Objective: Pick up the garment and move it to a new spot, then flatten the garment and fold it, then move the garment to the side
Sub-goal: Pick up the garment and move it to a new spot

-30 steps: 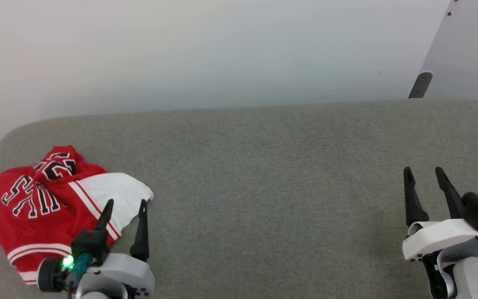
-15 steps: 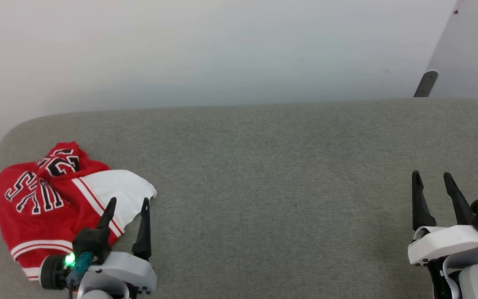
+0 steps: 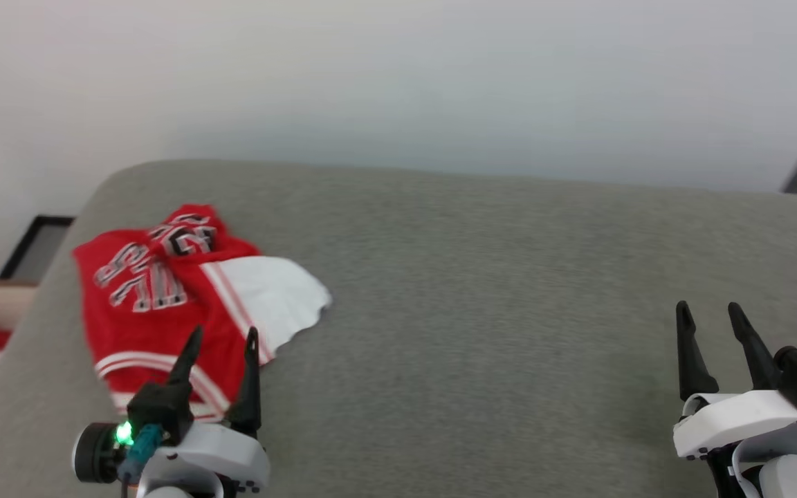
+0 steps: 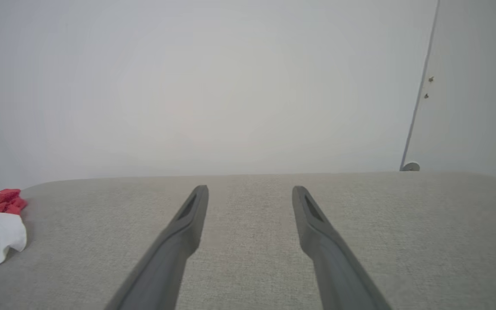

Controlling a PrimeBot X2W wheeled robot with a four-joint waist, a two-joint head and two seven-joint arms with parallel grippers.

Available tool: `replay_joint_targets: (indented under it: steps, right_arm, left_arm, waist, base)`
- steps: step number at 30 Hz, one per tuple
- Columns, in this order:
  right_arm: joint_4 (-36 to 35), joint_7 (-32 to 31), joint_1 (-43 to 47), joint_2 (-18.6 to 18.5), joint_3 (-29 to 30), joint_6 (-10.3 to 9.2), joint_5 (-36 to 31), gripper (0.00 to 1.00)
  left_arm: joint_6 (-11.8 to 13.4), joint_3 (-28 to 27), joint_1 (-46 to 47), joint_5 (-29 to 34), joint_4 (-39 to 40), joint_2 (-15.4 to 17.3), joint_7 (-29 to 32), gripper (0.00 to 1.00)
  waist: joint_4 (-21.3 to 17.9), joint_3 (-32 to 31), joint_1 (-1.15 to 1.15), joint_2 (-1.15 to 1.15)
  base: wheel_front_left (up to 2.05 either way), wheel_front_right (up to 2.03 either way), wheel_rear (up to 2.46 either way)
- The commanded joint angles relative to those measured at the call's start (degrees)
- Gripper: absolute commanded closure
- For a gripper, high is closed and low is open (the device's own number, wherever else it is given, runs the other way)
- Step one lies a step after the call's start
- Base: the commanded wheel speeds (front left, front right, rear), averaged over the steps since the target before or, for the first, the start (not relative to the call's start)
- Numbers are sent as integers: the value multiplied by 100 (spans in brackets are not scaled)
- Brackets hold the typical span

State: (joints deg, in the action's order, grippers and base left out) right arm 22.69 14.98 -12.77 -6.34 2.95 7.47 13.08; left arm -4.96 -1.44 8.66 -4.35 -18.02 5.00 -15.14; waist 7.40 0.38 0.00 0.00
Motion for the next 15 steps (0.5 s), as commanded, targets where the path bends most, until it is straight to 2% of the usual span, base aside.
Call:
replay_joint_targets:
  steps: [1,10,15]
  right_arm:
    - [13,30,52,8,-56,4,0,0]
    - [89,30,200,59,-273,4,53,0]
    - [302,30,-212,105,-802,3,79,0]
  left_arm:
    - [27,-21,-59,40,20,-10,0,0]
    - [76,-36,-165,63,-59,-51,0,0]
    - [272,-377,-429,-122,285,-98,0,0]
  waist:
    - [633,5,0,0]
    - [2019,-125,0,0]
    - [2265,63,0,0]
  base:
    - [0,0,0]
    - [0,0,0]
    - [0,0,0]
